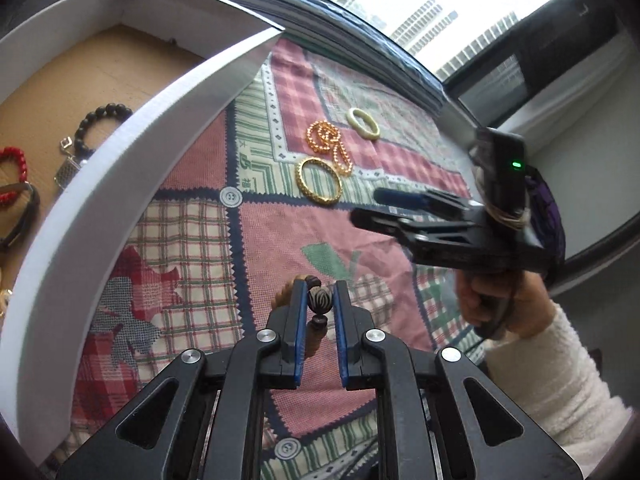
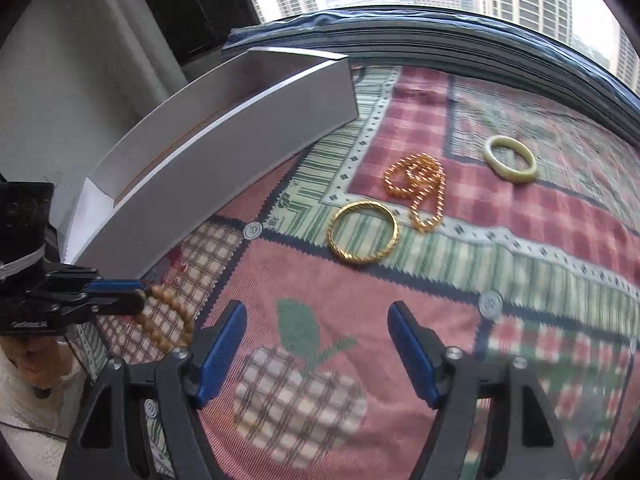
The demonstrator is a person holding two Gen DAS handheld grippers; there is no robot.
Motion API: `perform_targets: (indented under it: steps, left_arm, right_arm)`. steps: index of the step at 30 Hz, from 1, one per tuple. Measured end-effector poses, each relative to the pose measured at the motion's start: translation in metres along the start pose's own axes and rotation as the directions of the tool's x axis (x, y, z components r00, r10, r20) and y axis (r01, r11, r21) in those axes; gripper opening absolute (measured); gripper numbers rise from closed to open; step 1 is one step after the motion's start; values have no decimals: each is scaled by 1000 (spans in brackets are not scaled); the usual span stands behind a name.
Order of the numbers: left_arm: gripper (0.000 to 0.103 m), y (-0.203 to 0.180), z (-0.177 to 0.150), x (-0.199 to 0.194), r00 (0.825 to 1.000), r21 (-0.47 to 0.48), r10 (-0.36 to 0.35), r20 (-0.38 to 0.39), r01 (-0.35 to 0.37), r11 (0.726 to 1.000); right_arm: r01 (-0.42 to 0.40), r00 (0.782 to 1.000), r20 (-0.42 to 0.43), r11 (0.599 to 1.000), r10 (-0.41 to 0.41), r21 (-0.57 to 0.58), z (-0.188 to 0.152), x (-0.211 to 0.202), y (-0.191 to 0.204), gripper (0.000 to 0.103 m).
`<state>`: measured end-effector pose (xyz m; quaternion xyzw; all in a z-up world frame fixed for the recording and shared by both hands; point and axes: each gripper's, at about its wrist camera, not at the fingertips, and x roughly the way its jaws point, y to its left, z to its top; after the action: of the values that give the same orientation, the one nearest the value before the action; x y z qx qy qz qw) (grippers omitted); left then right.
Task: Organize jewelry
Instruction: 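Grasp the gold bangle with the right gripper while the left gripper holds the bead bracelet, then carry the bead bracelet and gold bangle into the white box and open both grippers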
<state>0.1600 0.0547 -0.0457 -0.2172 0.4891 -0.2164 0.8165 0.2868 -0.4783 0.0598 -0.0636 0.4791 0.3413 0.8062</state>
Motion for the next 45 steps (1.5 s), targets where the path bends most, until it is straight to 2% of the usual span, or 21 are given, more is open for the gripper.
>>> perform_targets:
  steps: [4, 6, 8, 10, 12, 15, 19, 22, 25, 29, 34, 36, 40, 42, 43, 44, 45]
  left_arm:
    - [11, 4, 7, -17, 999, -55, -11, 31, 13, 998]
    - [11, 5, 11, -24, 999, -71, -11, 44, 14, 997]
    - [11, 7, 16, -34, 998, -84, -9, 56, 14, 996]
    - [11, 8, 21, -43, 998, -97, -12, 69, 19, 995]
    - [11, 9, 26, -54, 996, -107, -22, 84, 31, 994]
    - [11, 11, 36, -73, 993, -116, -24, 119, 38, 993]
    - [11, 14, 57, -106, 984, -119, -11, 179, 32, 992]
    - [11, 20, 78, -128, 971, -112, 45, 233, -19, 994]
    - [11, 34, 98, -140, 956, -119, 108, 271, -78, 990]
    - [11, 67, 122, -133, 938, -161, 200, 283, -159, 974]
    - [11, 118, 133, -100, 923, -240, 309, 228, -255, 937]
    - [11, 135, 134, -87, 919, -258, 340, 199, -286, 923]
    - [12, 151, 136, -62, 899, -246, 405, 167, -360, 900]
    - [23, 154, 137, -52, 878, -242, 453, 157, -410, 879]
    - [47, 156, 136, -51, 866, -247, 478, 150, -435, 866]
    - [64, 156, 134, -52, 855, -253, 495, 157, -450, 857]
    - [67, 153, 131, -56, 847, -254, 503, 173, -455, 853]
  right_arm:
    - [36, 995, -85, 997, -43, -73, 30, 59, -1, 68]
    - [12, 991, -133, 996, -24, -87, 32, 76, -3, 48]
    - [25, 990, -134, 993, -40, -114, 30, 78, 1, 11]
    - [-28, 989, -148, 997, 17, -68, 28, 74, -2, 4]
    - [-39, 993, -114, 999, 35, -32, 26, 58, -4, 4]
    - [-102, 994, -45, 995, 103, 17, 27, 28, 0, 4]
    - [-135, 989, 69, 991, 133, 23, 48, -12, 19, 4]
    - [-143, 978, 154, 990, 141, -2, 74, -34, 41, 4]
    - [-161, 966, 197, 986, 166, -41, 107, -39, 66, 4]
    - [-181, 959, 209, 981, 193, -76, 151, -21, 98, 4]
    - [-168, 966, 179, 981, 184, -101, 187, 17, 126, 4]
    - [-136, 974, 167, 985, 152, -104, 199, 32, 130, 5]
    - [-62, 991, 110, 991, 75, -119, 214, 66, 138, 7]
    - [-50, 994, 90, 992, 60, -114, 219, 81, 140, 8]
    - [-56, 995, 80, 992, 65, -109, 220, 85, 140, 23]
    - [-49, 995, 82, 994, 56, -96, 220, 86, 139, 45]
    - [-38, 994, 102, 996, 46, -80, 217, 83, 138, 53]
